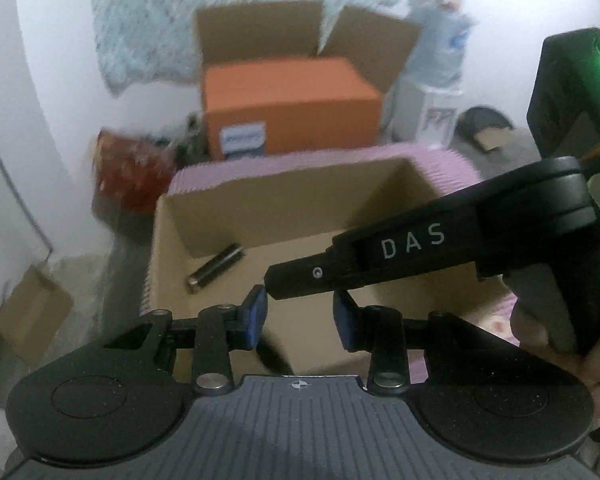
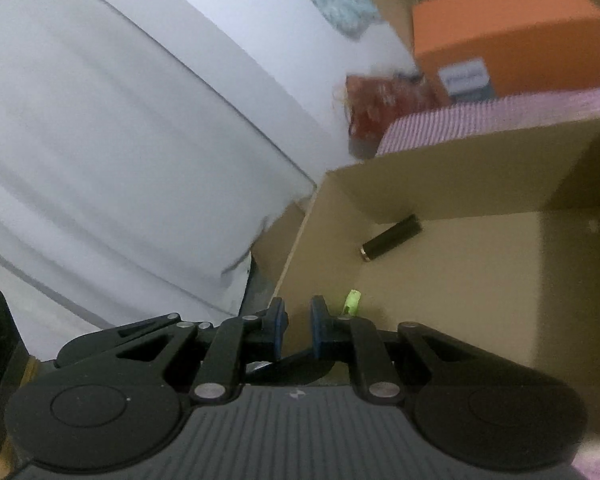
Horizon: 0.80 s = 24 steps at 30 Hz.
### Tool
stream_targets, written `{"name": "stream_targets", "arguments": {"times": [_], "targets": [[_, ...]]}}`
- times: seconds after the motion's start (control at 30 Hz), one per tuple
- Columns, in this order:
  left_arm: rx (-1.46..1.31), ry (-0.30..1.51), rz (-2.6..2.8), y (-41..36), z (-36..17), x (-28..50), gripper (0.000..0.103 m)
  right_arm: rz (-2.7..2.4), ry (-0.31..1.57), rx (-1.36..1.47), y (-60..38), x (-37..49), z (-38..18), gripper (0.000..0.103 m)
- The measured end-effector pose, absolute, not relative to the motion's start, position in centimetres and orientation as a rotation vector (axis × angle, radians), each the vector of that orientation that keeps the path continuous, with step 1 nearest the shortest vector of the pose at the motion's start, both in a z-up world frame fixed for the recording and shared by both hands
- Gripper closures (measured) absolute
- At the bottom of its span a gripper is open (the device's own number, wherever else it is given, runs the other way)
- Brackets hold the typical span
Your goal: Organize rigid objects
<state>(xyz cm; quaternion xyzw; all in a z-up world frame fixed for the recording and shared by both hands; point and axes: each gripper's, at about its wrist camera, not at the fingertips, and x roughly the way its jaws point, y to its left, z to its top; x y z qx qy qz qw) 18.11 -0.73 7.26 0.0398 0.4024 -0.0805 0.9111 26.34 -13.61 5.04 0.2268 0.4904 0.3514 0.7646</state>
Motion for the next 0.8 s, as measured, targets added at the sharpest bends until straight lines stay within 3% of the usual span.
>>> {"name": "stream_targets", "arguments": {"times": [0.2, 0.5, 0.8], "targets": [[0.044, 0.937, -0.13, 1.6, 5.0, 22.6, 0.068, 0.734, 1.186, 0.54, -11.0, 31.2, 1.4, 0.088], [0.063, 0.9, -0.167, 0.7, 6.1, 20.6, 0.064, 0.737, 1.141, 0.557, -13.7, 29.6, 3.1, 0.087], [0.105, 0.82, -0.232, -1.1, 8.5, 15.9, 0.042, 0.698, 1.032, 0.573, -18.5, 22.7, 6.6, 0.085]]}}
